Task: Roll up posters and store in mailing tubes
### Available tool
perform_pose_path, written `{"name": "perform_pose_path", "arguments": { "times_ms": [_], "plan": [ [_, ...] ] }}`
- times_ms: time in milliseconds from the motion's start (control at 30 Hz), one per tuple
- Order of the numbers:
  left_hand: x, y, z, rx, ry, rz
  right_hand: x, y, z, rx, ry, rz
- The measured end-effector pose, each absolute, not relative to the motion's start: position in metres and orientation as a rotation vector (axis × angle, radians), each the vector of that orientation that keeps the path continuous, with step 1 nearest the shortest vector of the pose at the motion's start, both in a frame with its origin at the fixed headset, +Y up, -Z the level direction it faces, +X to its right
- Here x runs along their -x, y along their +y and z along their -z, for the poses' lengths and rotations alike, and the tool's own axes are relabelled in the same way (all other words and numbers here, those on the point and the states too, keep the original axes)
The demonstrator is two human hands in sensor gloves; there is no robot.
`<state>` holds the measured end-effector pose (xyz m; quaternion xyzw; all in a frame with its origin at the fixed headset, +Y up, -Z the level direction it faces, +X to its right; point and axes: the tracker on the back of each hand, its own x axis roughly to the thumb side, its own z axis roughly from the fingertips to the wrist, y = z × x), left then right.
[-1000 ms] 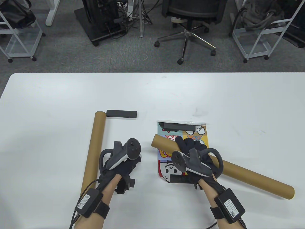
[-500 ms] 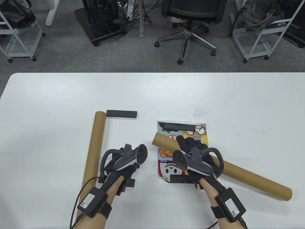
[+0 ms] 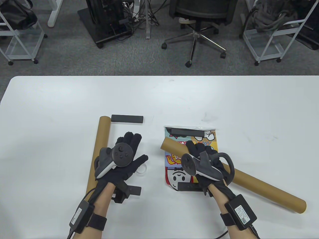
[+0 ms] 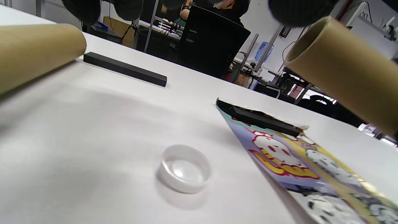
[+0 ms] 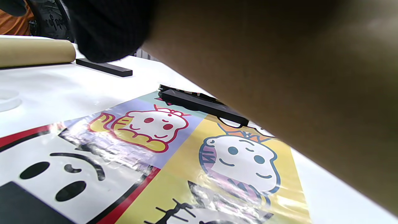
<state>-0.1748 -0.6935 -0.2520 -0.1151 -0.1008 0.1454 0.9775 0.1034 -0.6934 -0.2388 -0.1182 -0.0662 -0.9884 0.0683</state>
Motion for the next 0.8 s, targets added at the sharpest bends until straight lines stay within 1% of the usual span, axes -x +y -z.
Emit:
{"name": "perform_pose_path", "arguments": {
  "times_ms": [100,233,367,467,600,800],
  "plan": [
    [0.176,-0.695,0.252,0.225,-0.186,-0.248,-0.107,-0.692,0.241,0.322,-0.212,2.980],
    [0.181,-0.696,0.254,0.221,-0.170,-0.228,-0.120,-0.691,0.250,0.203,-0.273,2.981],
    [0.186,-0.697,0.256,0.227,-0.156,-0.239,-0.149,-0.685,0.262,0.017,-0.288,3.040],
    [0.187,-0.696,0.255,0.197,-0.131,-0.202,-0.173,-0.683,0.269,-0.164,-0.360,3.055],
    [0.186,-0.695,0.254,0.195,-0.137,-0.154,-0.206,-0.691,0.271,-0.379,-0.487,3.041],
    [0.185,-0.696,0.254,0.199,-0.145,-0.146,-0.237,-0.710,0.268,-0.553,-0.592,2.973]
  ]
}}
